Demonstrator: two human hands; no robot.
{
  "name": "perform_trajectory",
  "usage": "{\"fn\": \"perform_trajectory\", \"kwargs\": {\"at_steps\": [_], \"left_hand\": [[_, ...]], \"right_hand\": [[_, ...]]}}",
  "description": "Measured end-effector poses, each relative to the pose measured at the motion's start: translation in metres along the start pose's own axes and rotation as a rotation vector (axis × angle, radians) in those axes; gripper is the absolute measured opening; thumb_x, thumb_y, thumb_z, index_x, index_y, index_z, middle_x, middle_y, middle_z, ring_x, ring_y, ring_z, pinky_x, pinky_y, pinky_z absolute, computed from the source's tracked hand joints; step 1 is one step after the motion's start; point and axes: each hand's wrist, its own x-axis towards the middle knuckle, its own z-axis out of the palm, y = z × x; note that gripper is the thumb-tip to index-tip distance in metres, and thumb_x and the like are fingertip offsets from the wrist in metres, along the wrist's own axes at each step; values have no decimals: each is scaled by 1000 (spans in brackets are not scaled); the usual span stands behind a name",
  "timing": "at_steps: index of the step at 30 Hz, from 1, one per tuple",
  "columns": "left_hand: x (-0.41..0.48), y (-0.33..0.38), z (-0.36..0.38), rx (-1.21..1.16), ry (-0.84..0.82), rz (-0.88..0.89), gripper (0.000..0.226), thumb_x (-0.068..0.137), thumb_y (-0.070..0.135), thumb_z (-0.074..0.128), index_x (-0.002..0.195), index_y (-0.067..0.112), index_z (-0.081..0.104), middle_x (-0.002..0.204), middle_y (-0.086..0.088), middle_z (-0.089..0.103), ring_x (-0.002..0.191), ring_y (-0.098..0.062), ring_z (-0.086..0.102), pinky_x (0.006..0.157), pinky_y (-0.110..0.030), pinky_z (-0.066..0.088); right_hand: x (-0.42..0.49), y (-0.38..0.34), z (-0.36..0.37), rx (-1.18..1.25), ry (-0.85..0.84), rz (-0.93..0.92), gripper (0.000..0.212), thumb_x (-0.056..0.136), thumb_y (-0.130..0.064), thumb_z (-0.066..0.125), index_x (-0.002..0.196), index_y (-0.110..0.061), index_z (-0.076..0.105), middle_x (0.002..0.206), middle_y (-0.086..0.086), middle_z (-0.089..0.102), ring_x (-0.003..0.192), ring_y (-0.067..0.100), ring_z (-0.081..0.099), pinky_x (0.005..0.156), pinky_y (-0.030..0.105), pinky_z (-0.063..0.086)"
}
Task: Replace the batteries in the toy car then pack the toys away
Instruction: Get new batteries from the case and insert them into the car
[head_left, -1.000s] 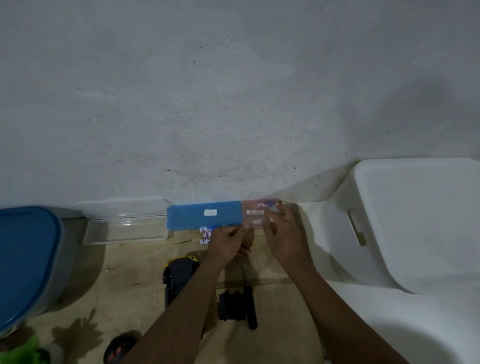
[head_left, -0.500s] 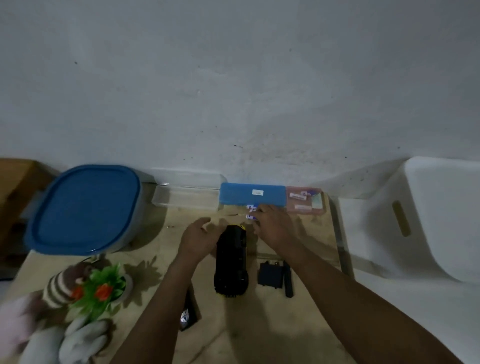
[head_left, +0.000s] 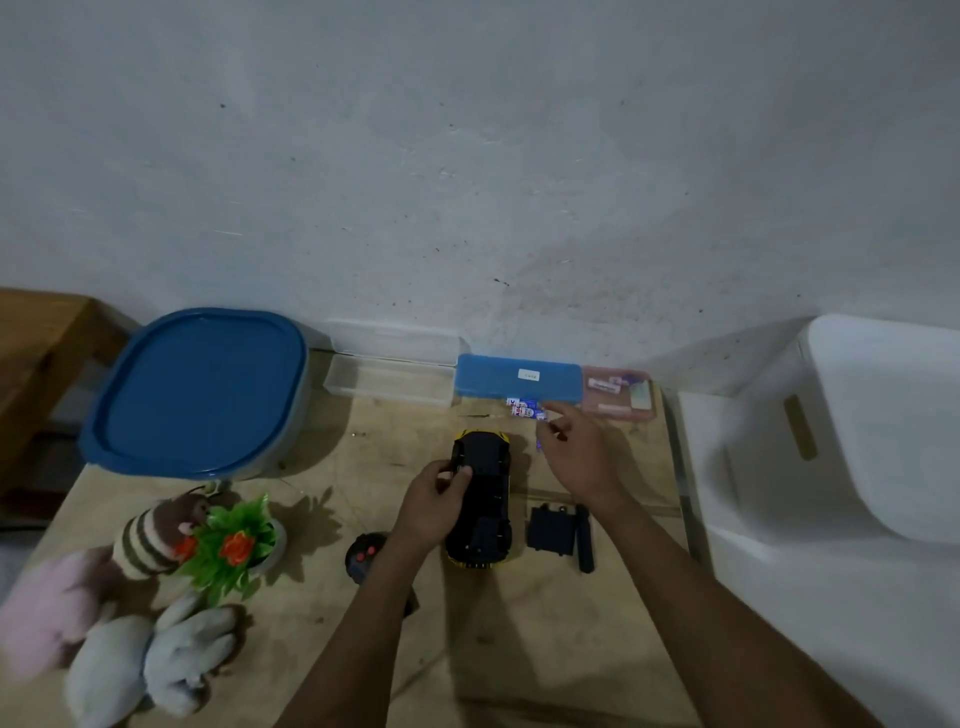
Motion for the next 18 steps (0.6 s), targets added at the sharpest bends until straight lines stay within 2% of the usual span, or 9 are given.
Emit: {"fn": "perform_trajectory", "kwargs": {"at_steps": [2,3,5,8,10,12,14,16,18], "left_hand": [[-2,-1,0,-104,-7,-30,26,98,34,57,117,17,56,113,-11,69,98,-22,68,75,-30,57],[-3,-1,0,-166,-17,-48,25,97,33,58,116,17,55,111,-11,69,97,-23,69,78,-36,59],[-7,0,0,-302,-38,-89,26,96,32,60,118,17,56,110,-10,72,96,-25,71,80,-41,59],[-15,6,-1,-498,-83,-119,26,97,27,59,122,20,59,112,-8,74,97,-28,72,74,-39,57],[-22,11,-2,-553,-145,-101,25,99,26,55,124,22,59,115,-5,73,98,-29,71,77,-44,58],[-28,14,-3,-584,-189,-82,27,100,27,52,126,24,58,118,-4,71,97,-30,70,84,-50,55],[-32,16,-4,-606,-211,-71,28,100,27,52,128,25,57,117,-4,71,94,-29,69,87,-53,53],[-36,16,-4,-615,-225,-62,29,101,28,52,130,27,55,113,-5,72,89,-25,69,81,-49,54],[-40,17,-3,-625,-236,-56,31,101,27,51,132,27,53,111,-5,72,87,-23,70,74,-43,56]], "right_hand": [[-25,-11,-7,235,54,43,19,97,-24,55,114,-26,65,83,-10,70,61,-3,58,58,12,44],[-39,-17,-8,336,73,54,14,97,-23,55,105,-28,66,79,-9,70,61,-3,57,61,12,46],[-65,-25,-5,472,108,74,9,95,-22,59,99,-24,67,81,-7,73,73,0,63,70,13,48],[-91,-29,8,569,160,76,10,91,-20,67,100,-18,68,93,-8,74,87,3,68,73,13,51],[-102,-30,16,525,191,43,10,90,-24,68,100,-23,67,96,-9,73,88,4,68,76,23,55],[-108,-32,18,444,239,-4,10,89,-29,69,100,-28,67,95,-14,71,87,1,66,75,24,54],[-111,-35,18,360,305,-49,10,89,-31,69,98,-32,66,93,-17,70,85,0,64,72,18,51],[-115,-38,17,293,361,-91,9,89,-31,69,98,-31,67,90,-20,68,85,-5,62,70,8,45],[-117,-39,18,237,412,-120,10,88,-32,69,97,-27,70,88,-25,65,88,-9,59,70,5,42]]}}
